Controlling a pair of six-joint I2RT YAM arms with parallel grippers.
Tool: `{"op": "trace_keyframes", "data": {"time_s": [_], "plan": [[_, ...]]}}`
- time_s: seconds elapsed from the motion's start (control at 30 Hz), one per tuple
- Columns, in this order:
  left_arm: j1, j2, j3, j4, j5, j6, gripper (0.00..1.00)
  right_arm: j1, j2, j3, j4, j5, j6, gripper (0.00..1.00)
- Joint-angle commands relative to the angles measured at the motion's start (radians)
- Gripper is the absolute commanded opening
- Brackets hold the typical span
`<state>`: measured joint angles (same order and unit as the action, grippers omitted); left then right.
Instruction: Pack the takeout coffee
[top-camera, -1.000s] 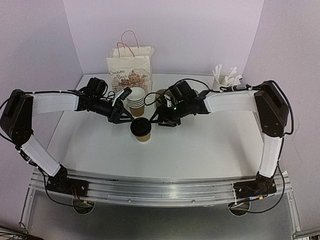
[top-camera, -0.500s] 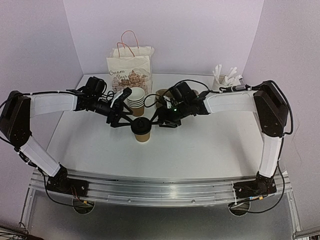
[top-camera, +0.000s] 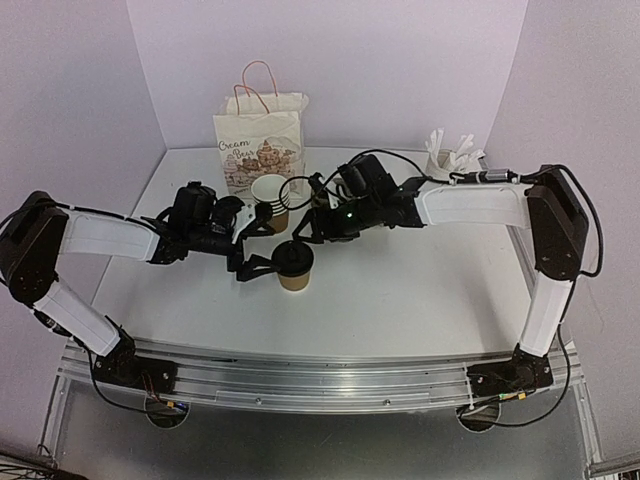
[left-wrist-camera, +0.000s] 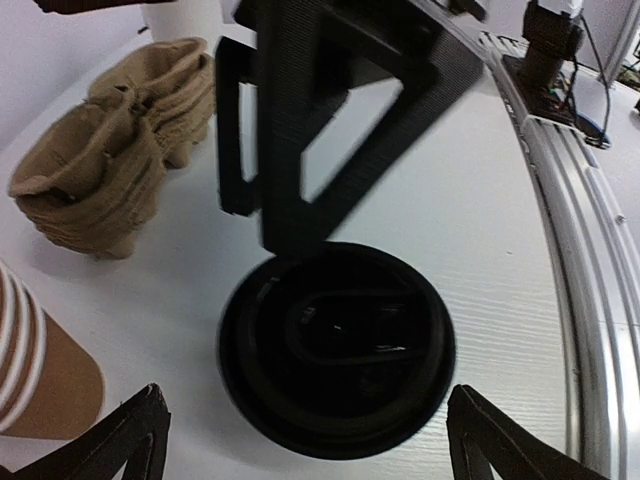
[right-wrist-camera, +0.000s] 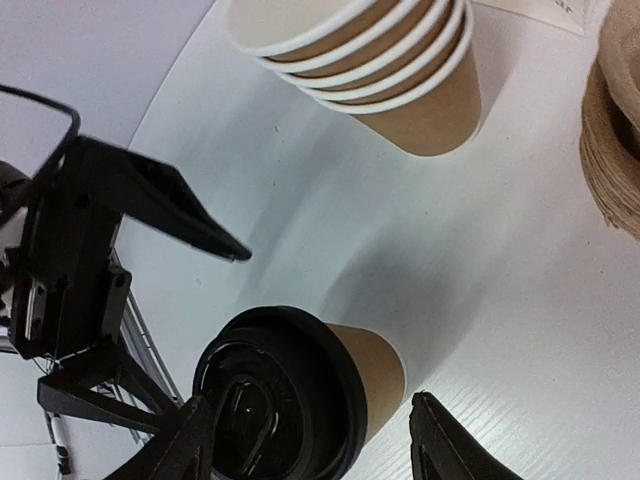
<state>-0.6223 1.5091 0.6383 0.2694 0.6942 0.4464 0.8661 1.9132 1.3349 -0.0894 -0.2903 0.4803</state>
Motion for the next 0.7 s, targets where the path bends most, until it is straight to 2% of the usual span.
{"op": "trace_keyframes", "data": {"time_s": [0.0, 0.27, 0.33, 0.5, 0.67], "plan": [[0.003, -0.002, -0.014, 0.191, -0.097, -0.004, 0.97, 0.025, -0.043, -0.011, 0.11, 0.059, -0.12, 0.64], [-0.021, -0.043, -0.04, 0.144, 0.072, 0.101, 0.98, 0.025, -0.05, -0.04, 0.127, 0.049, -0.063, 0.59], [-0.035, -0.04, -0.048, 0.154, 0.081, 0.111, 0.98, 0.025, -0.056, -0.045, 0.128, 0.048, -0.038, 0.57], [-0.037, 0.01, 0.005, 0.184, 0.039, 0.027, 0.97, 0.026, -0.077, -0.087, 0.132, 0.063, 0.005, 0.53], [-0.037, 0.059, 0.03, 0.218, 0.036, 0.005, 0.95, 0.028, -0.079, -0.115, 0.155, 0.076, 0.013, 0.52]]}}
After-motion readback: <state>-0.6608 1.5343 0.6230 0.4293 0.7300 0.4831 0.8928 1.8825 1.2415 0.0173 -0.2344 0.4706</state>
